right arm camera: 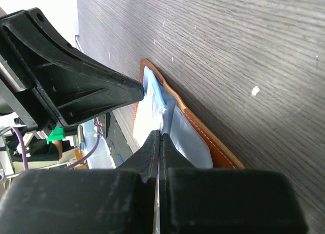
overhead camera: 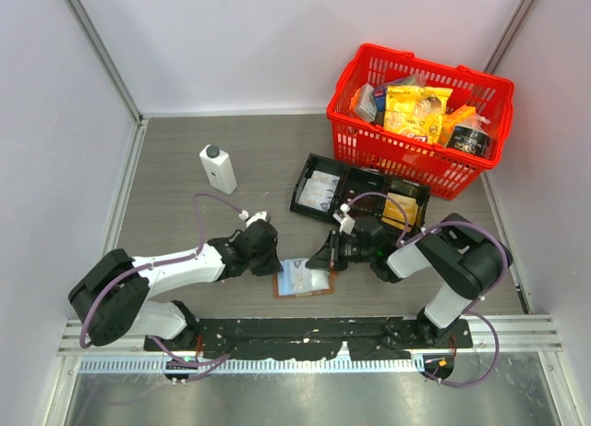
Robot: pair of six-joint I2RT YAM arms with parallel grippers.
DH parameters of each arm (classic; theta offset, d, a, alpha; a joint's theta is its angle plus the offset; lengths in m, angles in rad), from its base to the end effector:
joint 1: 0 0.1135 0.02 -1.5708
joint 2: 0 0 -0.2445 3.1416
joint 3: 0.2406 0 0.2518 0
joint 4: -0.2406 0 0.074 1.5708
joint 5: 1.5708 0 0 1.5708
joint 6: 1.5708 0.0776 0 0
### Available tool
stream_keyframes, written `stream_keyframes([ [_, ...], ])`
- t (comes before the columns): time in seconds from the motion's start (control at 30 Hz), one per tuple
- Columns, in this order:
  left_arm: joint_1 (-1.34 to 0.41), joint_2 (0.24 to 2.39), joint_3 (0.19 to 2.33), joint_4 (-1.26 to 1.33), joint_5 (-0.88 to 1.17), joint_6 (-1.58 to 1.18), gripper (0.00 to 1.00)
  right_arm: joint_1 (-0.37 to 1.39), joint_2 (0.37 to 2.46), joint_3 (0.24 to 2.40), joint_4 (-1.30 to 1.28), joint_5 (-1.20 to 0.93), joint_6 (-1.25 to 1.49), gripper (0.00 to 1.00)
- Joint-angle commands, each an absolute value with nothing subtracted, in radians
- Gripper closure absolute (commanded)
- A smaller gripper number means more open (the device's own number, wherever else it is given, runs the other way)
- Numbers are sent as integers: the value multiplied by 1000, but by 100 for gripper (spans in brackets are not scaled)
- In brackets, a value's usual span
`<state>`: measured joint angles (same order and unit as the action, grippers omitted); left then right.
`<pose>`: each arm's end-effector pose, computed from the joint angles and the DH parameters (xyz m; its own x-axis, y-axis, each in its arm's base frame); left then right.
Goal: Take the credit cards out of the card holder
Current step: Remove the credit card from the card holder.
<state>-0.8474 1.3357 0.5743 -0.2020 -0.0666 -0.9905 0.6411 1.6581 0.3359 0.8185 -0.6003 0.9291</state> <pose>0.1812 -0.1974 0.1016 -0.9025 -0.2387 -0.3586 -0.0583 0.8925 -0.4473 0.1986 0.2029 0.0682 -0.9445 0.1200 -0.3058 -0.2228 0.4500 0.8648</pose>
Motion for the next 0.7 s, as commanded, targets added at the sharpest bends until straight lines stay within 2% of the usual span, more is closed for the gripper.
stream_keyframes([
  [0.0, -841, 1289, 557, -221, -61, -960, 96, 634, 1618, 357, 758, -581, 876, 99],
  [0.17, -842, 1192, 565, -129, -5, -945, 77, 635, 1631, 351, 779, -578, 888, 99],
  [0.3, -842, 1222, 581, -55, 103, -927, 74, 635, 1640, 350, 790, -581, 893, 99],
  [0.47, -844, 1330, 603, -23, 138, -922, 82, 637, 1646, 351, 799, -581, 897, 99],
  [0.63, -842, 1394, 592, -18, 117, -925, 99, 638, 1644, 342, 805, -578, 900, 99],
  [0.67, -842, 1408, 597, -35, 112, -923, 100, 637, 1643, 339, 807, -578, 900, 99],
])
